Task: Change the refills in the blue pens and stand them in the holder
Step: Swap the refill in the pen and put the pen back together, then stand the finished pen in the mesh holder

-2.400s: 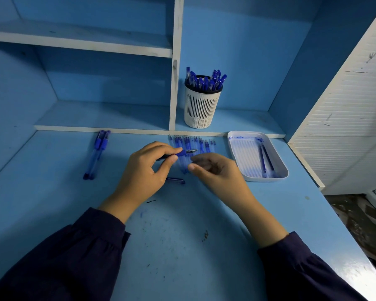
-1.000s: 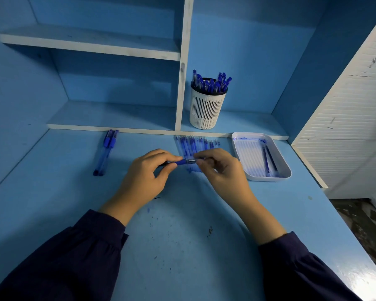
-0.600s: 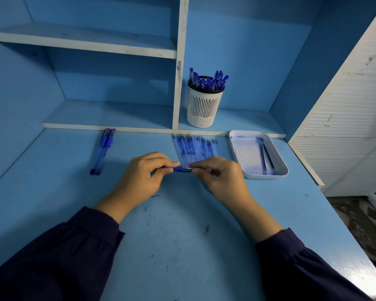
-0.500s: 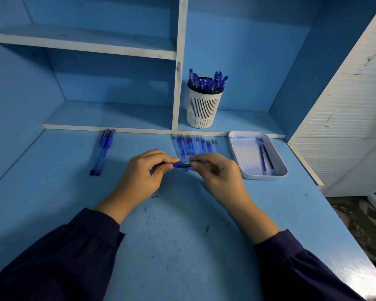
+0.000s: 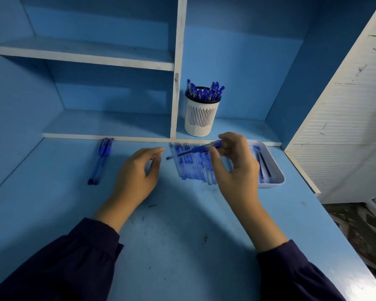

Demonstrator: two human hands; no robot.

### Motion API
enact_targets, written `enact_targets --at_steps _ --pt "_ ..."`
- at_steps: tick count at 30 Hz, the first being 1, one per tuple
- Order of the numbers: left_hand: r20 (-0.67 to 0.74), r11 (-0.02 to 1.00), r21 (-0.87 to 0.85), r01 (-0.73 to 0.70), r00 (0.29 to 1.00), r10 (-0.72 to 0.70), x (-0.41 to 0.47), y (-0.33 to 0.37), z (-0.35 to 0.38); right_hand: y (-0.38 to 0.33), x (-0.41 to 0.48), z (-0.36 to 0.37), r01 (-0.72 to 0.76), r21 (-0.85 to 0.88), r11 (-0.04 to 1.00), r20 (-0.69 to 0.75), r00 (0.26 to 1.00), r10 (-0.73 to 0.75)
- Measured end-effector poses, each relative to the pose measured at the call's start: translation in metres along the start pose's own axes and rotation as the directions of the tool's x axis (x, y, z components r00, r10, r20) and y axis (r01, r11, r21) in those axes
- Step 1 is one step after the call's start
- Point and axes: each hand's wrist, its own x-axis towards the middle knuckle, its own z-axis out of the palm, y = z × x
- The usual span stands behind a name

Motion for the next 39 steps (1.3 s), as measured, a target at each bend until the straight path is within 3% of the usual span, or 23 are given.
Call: enact_targets --at_steps 5,9,13,16,20,25,29,34,39 --pt "0.271 0.937 0.337 0.097 0.942 -0.195 0.018 -0.004 0.006 -0.011 0.039 -0.012 0.153 -0.066 0.986 -0.202 0.966 -0.163" --pt "0.310 0.909 0.403 0.104 0.920 -0.242 0.030 -0.005 0.012 -0.021 0.084 -0.015 0.269 -0.142 0.952 -0.329 0.895 -0.302" --pt "0.313 0.913 0.392 0.116 0.916 -0.251 0.034 -0.008 0.014 -0.025 0.129 -0.005 0.319 -0.208 0.925 -0.348 0.859 -0.375" --pt "0.315 0.918 0.370 0.141 0.911 -0.267 0.033 -0.009 0.015 -0.016 0.153 0.009 0.305 -0.280 0.910 -0.257 0.890 -0.377" --pt "0.332 0.913 0.382 0.140 0.901 -0.277 0.035 -0.009 0.015 0.013 0.170 0.029 0.278 -0.400 0.873 0.003 0.953 -0.302" --pt "0.323 0.922 0.363 0.133 0.910 -0.258 0.033 -0.010 0.014 0.048 0.169 0.048 0.267 -0.549 0.792 0.229 0.959 -0.165" --pt "0.301 0.927 0.354 0.121 0.924 -0.235 0.032 -0.011 0.014 0.057 0.164 0.046 0.281 -0.506 0.815 0.254 0.952 -0.170" --pt "0.280 0.938 0.328 0.110 0.937 -0.207 0.030 -0.009 0.014 0.046 0.132 0.035 0.226 -0.426 0.876 0.161 0.972 -0.173" --pt "0.296 0.974 0.225 -0.005 0.953 -0.064 0.018 -0.006 0.001 0.035 0.070 0.036 0.171 -0.349 0.921 0.237 0.967 -0.089"
